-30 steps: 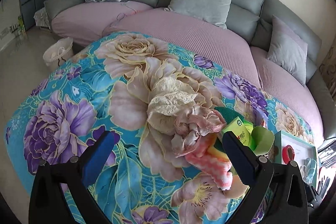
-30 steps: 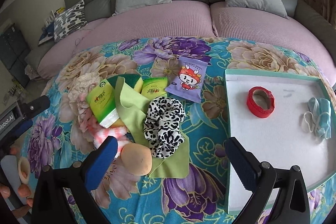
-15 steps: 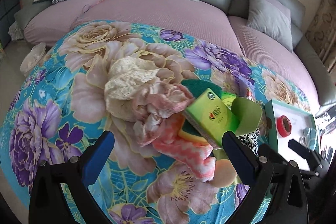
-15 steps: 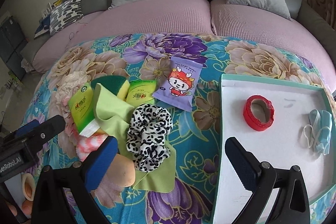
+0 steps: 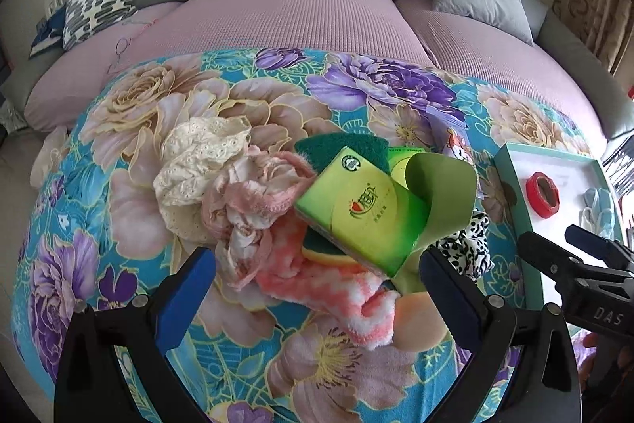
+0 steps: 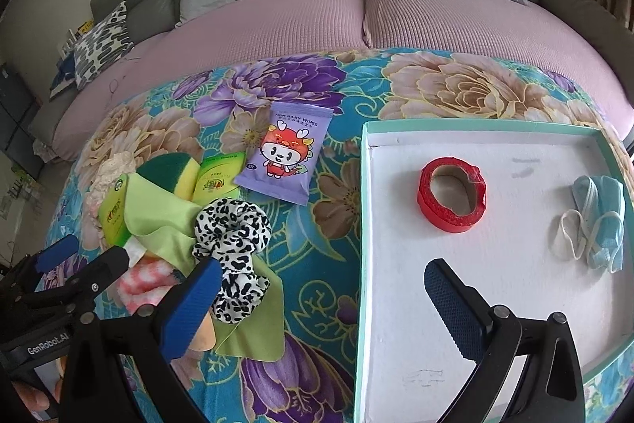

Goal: Organize soft objects
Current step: 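Lower the left tool onto the green tissue pack and close on it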

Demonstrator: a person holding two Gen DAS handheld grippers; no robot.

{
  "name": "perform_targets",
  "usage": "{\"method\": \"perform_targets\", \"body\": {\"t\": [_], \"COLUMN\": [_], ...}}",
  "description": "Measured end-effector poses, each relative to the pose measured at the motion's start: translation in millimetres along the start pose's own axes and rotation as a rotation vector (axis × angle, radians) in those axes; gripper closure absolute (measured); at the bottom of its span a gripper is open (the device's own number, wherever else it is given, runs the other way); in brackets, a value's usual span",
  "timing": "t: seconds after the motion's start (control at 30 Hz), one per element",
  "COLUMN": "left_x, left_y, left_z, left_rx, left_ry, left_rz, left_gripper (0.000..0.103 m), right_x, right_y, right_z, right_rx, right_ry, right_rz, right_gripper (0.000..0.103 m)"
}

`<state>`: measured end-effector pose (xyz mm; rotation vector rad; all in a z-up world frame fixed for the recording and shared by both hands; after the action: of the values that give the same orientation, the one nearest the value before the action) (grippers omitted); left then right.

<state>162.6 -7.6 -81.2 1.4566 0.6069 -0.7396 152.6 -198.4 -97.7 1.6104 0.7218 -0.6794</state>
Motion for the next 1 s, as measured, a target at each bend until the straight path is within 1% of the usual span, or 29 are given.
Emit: {"method": "perform_targets", "body": {"t": [0.23,0.47,0.53,0.57,0.63,0.7,0.83,0.9,1.0], "left_x": [8.8,9.5,7.5,7.1,6.8,8.5,8.9,8.1,6.4], "left_y": [6.5,11.1,11.1,10.9,10.2,8.6,5.5,5.0,4.1], "left_z": [13.5,20.5,23.3,24.7,27.2,28.2,30.2,31.1,32.0], "left_rx": [0.132,0.189,0.205,0.211,0.220,0.220,0.229,0.232,0.238], "left_ry": [0.035,0.032,0.023,0.017,-0.001,-0.010,-0.024,-0.029,-0.040], "left_rz": [0.047,0.094,0.102,0.103,0.096,0.082,0.068,0.065,0.060], "left_gripper": [0.001,0.002,0.012,0.021,0.025,0.036,0.044,0.051,0.053], "right_x": [2.4,4.4,5.1,5.2,5.3,5.4,5.7,6.2,7.1], "right_y": [-2.4,-6.3,-7.3,-7.7,-8.2,-8.4,-8.8,-9.3,-10.2], "right_z": [-0.2,-4.6,-5.4,-5.7,-5.7,-5.2,-4.2,-3.7,-3.5], "right_rx": [0.004,-0.008,-0.011,-0.011,-0.011,-0.009,-0.006,-0.004,-0.003], "right_ry": [0.001,0.007,0.007,0.008,0.008,0.008,0.009,0.009,0.009], "right_rz": [-0.013,-0.027,-0.031,-0.032,-0.034,-0.036,-0.040,-0.043,-0.048], "right_gripper": [0.000,0.000,0.000,0.000,0.000,0.000,0.000,0.000,0.000]}}
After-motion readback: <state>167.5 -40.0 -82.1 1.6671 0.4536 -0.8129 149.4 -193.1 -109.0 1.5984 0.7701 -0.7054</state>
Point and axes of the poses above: each gripper's, at about its wrist camera, not at the fingertips, and x roughly the way its jaws point, z to its right, y to its top, the point moved 7 cm from there along x, roughly the way its jaws point, and after that the axes turned 10 degrees about z, right-handed, at the moved point
